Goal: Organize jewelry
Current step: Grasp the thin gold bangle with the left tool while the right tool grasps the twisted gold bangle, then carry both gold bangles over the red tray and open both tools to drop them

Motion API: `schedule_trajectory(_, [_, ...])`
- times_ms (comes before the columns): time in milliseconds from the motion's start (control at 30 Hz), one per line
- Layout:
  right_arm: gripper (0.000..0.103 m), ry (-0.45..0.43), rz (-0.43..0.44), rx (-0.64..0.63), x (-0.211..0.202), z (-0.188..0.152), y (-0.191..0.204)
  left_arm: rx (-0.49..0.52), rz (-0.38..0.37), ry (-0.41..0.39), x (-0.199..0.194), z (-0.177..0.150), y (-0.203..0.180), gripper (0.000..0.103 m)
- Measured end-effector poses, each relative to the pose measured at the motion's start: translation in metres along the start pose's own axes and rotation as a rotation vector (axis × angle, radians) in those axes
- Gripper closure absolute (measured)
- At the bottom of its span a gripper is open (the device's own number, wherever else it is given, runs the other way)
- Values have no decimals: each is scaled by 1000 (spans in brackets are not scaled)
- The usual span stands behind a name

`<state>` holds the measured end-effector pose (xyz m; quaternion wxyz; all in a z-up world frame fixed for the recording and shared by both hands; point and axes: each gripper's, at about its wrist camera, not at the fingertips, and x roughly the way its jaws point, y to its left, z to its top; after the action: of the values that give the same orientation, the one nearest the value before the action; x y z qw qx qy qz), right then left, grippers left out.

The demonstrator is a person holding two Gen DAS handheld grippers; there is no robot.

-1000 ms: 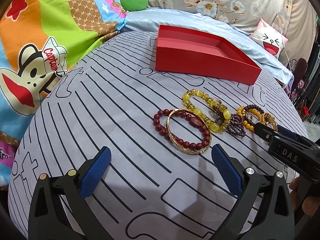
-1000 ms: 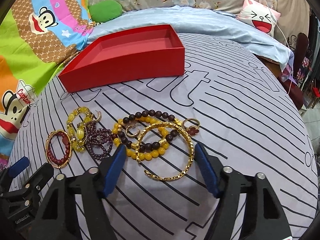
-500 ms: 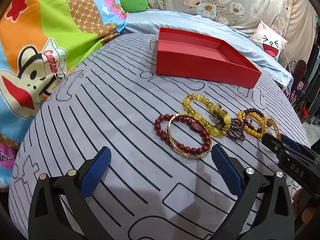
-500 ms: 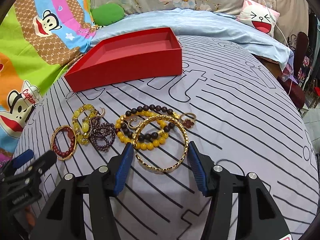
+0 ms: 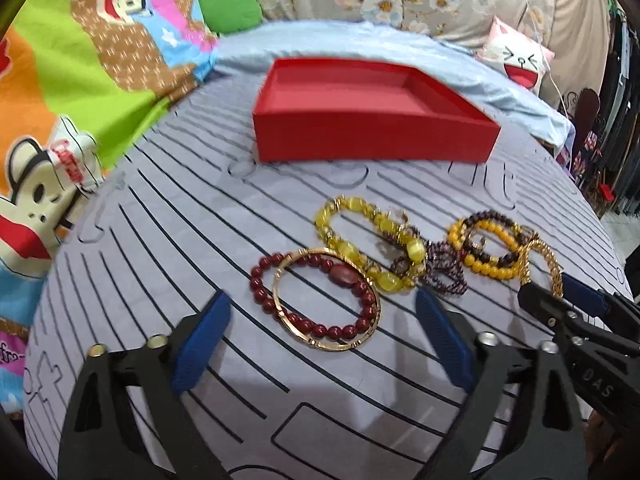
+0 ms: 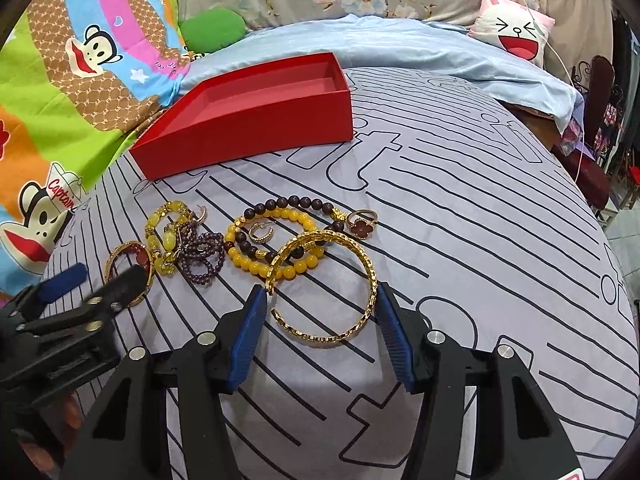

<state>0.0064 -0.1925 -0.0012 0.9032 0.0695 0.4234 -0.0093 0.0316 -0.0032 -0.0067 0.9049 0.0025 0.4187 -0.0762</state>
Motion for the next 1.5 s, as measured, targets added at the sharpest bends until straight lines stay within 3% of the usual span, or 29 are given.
schedule_trajectory(67, [49, 2, 0, 2, 1, 0, 0, -28, -8, 17, 4, 1, 5, 27])
schedule_trajectory(167, [49, 4, 2, 8, 1, 0, 0, -34, -2, 13, 4, 1, 7, 28])
schedule_trajectory(733, [49, 5, 12, 19, 2, 2, -1, 78, 57, 24, 7, 0, -16, 46])
schedule_trajectory(1133, [49, -10, 25, 26, -8, 3, -5, -4, 0, -19, -19, 2, -1, 47])
schedule_trajectory(1500, [49, -75, 59, -16, -34, 29, 5, -18, -58, -81, -51, 37, 1, 47])
